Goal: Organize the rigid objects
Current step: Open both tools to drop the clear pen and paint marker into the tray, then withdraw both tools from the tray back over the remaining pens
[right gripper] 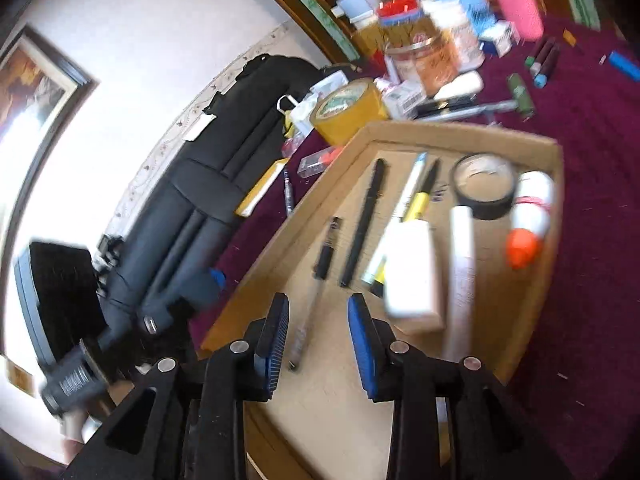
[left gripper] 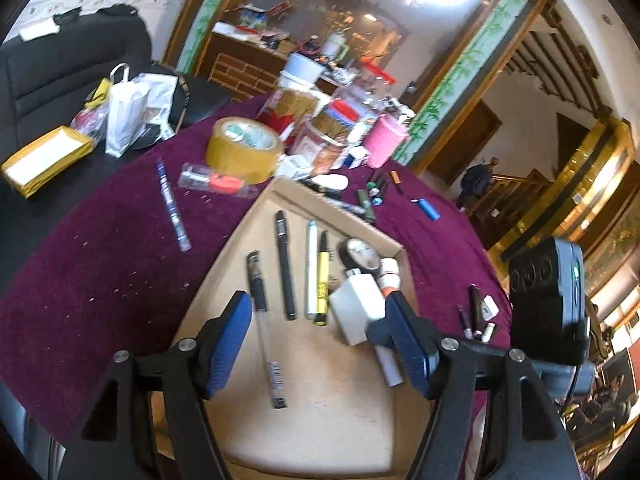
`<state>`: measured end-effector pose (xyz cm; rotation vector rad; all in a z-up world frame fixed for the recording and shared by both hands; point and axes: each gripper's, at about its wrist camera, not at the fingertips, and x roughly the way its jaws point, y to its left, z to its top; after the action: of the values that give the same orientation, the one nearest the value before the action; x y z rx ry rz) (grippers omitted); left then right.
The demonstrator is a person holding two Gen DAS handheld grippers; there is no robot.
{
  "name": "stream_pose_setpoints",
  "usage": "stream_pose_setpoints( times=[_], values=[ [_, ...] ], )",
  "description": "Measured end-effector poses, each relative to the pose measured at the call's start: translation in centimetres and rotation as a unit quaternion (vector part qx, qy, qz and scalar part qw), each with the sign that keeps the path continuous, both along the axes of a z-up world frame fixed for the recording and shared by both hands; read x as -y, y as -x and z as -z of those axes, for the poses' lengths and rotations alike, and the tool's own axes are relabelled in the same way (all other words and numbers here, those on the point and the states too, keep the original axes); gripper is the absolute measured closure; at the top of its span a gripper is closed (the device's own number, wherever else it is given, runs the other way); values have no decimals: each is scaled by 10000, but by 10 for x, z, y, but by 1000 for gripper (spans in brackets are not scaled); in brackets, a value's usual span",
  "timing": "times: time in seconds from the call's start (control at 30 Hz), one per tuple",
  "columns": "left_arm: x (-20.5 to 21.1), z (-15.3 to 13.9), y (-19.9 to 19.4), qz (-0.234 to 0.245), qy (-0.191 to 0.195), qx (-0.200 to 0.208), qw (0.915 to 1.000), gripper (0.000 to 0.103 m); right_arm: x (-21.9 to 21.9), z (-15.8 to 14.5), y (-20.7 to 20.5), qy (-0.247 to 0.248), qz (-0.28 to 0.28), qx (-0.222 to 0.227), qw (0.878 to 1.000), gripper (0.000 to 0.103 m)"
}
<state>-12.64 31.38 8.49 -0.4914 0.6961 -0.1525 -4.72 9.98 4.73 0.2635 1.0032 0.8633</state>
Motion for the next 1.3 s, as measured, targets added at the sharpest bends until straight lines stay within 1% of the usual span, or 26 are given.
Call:
stream_pose_setpoints(
  times=[0.03,0.07,0.13,0.23,0.3,0.33,0.37,0.4,0.47,0.53,0.63,0.7,0.87,1.0,1.1,1.3],
  values=[
    [4,-2,1,43,-67,57,10000,32,11,-2,9,50,88,139,9999,67],
    [8,-3,2,71,-141,88,9998,28,25,-2,17,112,270,242,9993,63],
    [19,-2,0,164,-232,119,9995,27,58,0,30,87,697,322,9970,56],
    [40,3,-7,441,-119,40,9989,27,105,10,44,-87,1355,176,9906,55],
    [57,6,-10,656,-53,-12,9978,27,134,16,52,-62,1754,112,9844,55],
    [68,5,-10,773,-70,-9,9970,27,151,19,59,-12,1984,118,9801,53],
    [79,4,-7,883,-114,6,9960,27,161,20,61,-17,2116,120,9773,50],
    [88,3,-5,985,-151,26,9950,27,177,21,65,-62,2283,105,9735,48],
    [108,1,2,1176,-289,45,9926,27,203,29,75,-183,2536,30,9671,48],
    [123,2,6,1320,-405,18,9904,27,219,34,81,-261,2683,-29,9630,48],
    [138,2,9,1423,-484,-40,9886,27,233,37,83,-266,2860,-35,9579,48],
    [148,1,13,1490,-508,-33,9875,27,235,37,85,-261,2877,10,9574,48],
    [173,0,18,1683,-637,-2,9837,27,236,37,92,64,2966,166,9548,48],
    [191,6,16,1866,-589,-60,9806,27,247,42,97,294,3144,175,9487,48],
    [205,12,15,2083,-540,-124,9765,27,255,41,101,450,3273,249,9435,48],
    [224,15,21,2395,-583,-118,9691,27,266,45,104,486,3499,204,9353,48]
  ],
)
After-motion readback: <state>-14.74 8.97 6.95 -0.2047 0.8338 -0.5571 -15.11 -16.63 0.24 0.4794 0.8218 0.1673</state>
